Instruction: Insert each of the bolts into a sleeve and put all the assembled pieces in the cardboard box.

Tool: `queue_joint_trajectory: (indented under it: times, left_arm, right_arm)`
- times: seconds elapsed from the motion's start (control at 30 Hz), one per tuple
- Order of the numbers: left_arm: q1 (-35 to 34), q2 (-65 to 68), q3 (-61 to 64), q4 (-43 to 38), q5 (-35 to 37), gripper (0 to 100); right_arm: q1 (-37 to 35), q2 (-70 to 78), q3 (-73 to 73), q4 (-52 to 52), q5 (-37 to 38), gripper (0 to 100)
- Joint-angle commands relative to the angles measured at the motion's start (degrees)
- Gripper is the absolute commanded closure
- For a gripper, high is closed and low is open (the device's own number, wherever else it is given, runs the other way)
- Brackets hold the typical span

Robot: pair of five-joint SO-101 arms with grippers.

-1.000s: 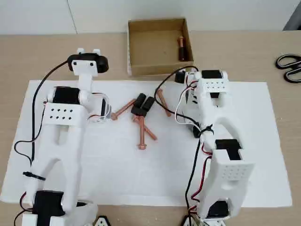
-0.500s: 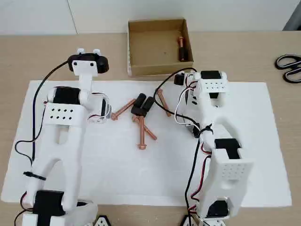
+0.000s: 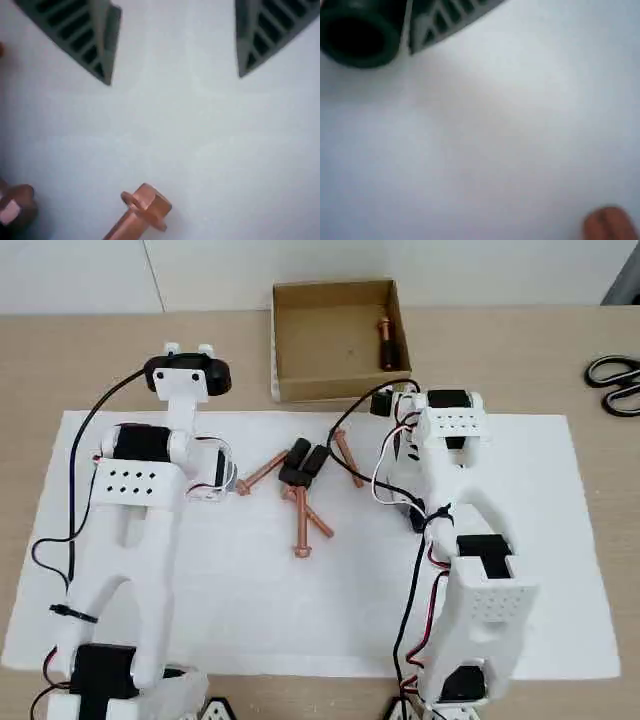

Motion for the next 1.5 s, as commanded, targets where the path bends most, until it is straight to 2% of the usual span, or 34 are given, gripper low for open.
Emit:
queue_joint_trajectory:
  times: [0.0, 0.2, 0.53, 0.63, 1.13, 1.3, 1.47]
  left_arm:
    - [-0.09, -0.26, -2.59, -0.18, 0.18, 84]
    - [-0.09, -0.26, -2.59, -0.18, 0.18, 84]
    - [-0.09, -0.26, -2.59, -0.18, 0.18, 84]
    - [-0.09, -0.26, -2.59, -0.18, 0.09, 84]
    - [0.35, -0.18, -3.03, 0.79, 0.18, 84]
    - [2.2, 3.6, -9.45, 3.25, 0.26, 84]
    - [6.68, 16.0, -22.81, 10.37, 2.64, 84]
  right_arm:
    - [-0.4, 0.84, -0.35, -0.48, 0.35, 84.6]
    - [-0.4, 4.97, -0.7, -0.75, -0.09, 85.2]
    - [-0.13, 5.05, -0.7, -1.27, -0.09, 99.4]
    - [-0.13, 4.62, -1.05, -0.75, 0.26, 99.2]
    - [1.54, -21.58, -3.96, 11.56, -0.09, 99.5]
    - [4.35, -26.07, -2.02, 11.65, -0.09, 99.5]
    - [4.88, -27.03, 1.76, 11.3, -0.18, 99.5]
